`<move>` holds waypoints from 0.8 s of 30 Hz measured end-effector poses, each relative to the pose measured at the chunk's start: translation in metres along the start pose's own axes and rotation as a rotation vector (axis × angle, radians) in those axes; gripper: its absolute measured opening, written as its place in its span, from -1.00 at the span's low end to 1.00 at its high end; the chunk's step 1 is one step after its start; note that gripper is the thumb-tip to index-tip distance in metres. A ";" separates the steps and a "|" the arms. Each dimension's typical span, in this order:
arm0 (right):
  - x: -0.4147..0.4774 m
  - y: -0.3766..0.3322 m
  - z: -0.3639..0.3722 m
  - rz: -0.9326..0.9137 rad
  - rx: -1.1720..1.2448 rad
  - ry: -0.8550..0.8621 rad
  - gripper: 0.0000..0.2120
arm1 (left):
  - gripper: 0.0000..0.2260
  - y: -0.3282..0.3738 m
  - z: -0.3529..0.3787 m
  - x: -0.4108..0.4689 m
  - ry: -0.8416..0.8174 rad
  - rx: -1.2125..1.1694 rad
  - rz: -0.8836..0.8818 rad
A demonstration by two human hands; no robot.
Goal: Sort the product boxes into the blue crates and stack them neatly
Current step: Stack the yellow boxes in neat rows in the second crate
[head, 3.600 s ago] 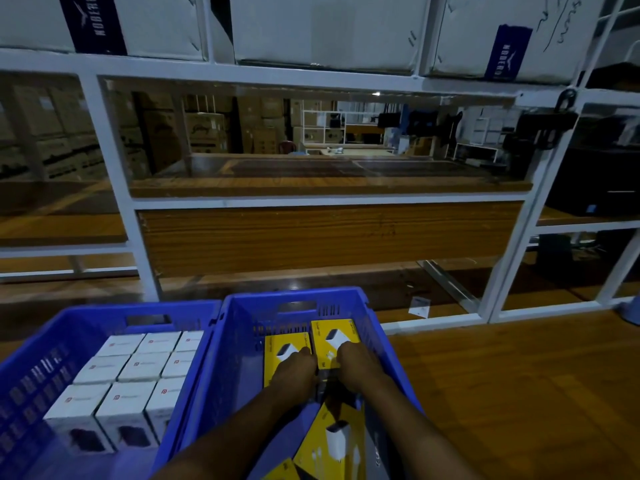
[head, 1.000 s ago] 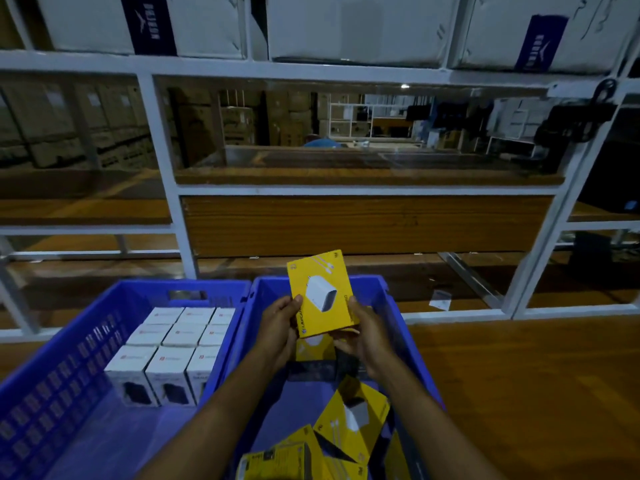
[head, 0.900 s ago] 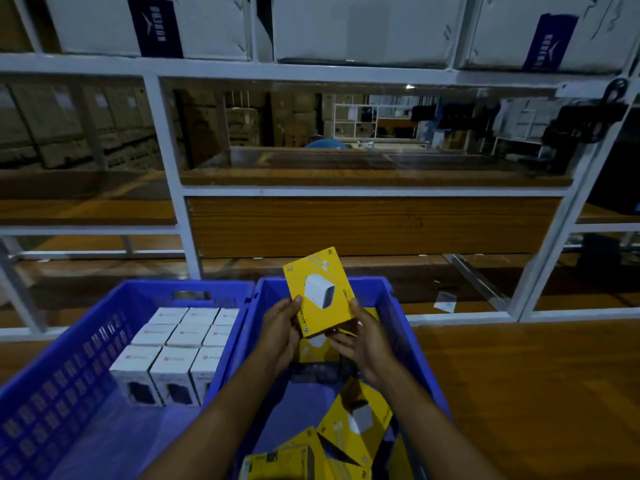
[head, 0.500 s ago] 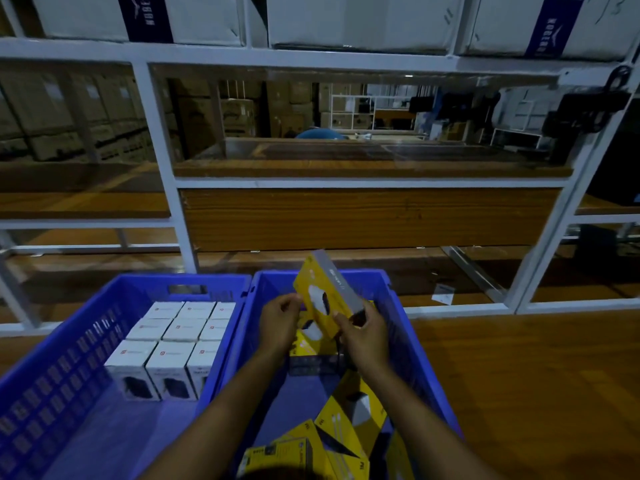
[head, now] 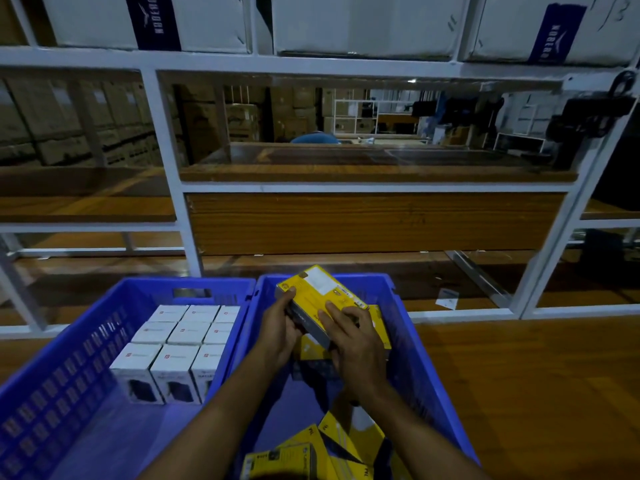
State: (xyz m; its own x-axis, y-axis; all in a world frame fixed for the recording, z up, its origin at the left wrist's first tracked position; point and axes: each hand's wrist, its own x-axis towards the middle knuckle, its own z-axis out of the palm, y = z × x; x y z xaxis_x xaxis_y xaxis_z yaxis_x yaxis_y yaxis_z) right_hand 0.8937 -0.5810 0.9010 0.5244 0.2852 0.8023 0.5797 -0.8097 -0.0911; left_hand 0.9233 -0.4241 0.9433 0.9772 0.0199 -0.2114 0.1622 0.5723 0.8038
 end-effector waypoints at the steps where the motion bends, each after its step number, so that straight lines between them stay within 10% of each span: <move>1: 0.001 0.000 -0.001 0.009 0.012 0.001 -0.31 | -0.70 0.002 0.002 -0.002 0.002 0.013 0.009; 9: 0.018 -0.004 -0.014 0.584 0.531 -0.001 -0.55 | -0.54 -0.002 -0.007 0.003 0.043 0.187 0.133; 16: 0.026 0.026 -0.017 0.982 0.897 0.104 -0.82 | -0.84 -0.004 -0.006 0.008 0.140 0.326 0.169; 24: 0.024 0.041 -0.021 1.102 0.922 -0.192 -0.63 | -0.70 0.000 -0.006 0.001 -0.164 0.299 -0.022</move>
State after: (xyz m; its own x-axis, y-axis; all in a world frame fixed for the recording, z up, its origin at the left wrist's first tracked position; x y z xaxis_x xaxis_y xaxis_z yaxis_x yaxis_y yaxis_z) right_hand 0.9167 -0.6184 0.9286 0.9915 -0.1300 -0.0080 -0.0169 -0.0678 -0.9976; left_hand 0.9237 -0.4197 0.9396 0.9781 -0.1358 -0.1575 0.1924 0.3046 0.9328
